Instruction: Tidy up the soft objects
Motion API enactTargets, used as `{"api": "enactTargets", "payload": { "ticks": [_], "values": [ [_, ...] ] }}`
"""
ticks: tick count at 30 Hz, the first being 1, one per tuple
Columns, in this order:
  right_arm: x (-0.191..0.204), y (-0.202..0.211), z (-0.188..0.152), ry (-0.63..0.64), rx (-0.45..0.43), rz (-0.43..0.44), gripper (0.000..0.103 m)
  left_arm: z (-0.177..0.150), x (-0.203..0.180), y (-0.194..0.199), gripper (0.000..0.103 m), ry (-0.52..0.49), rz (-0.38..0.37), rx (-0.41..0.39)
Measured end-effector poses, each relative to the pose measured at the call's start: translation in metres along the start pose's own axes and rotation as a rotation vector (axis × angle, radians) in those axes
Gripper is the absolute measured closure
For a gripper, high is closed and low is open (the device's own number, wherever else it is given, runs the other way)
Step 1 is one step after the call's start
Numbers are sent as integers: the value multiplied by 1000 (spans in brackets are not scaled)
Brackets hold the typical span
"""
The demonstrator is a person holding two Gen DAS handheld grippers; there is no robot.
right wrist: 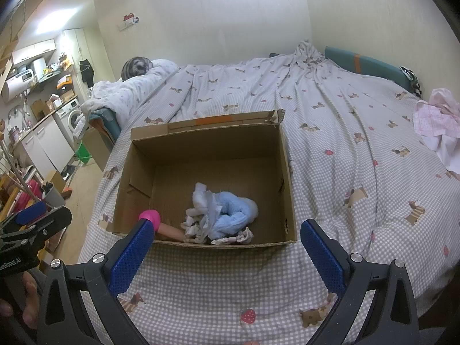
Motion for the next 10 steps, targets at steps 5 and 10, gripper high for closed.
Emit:
{"api": "enactTargets", "payload": {
  "ticks": [5,10],
  "values": [
    [-1,0,2,0,-2,0,0,-1,0,0,0,-4,-3,3],
    [-2,3,4,2,-6,-5,0,-1,0,-1,0,-12,3,1]
  ]
}}
Point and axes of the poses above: each gripper's, at about its wrist camera, not at the fingertips, and y roughly against the way its jaws point, x to its left, z to its top, the point moved 10 cm from there along -y, roughly the way its jaws point, and after that the axes turned 14 degrees about y, right-handed, at the moved point
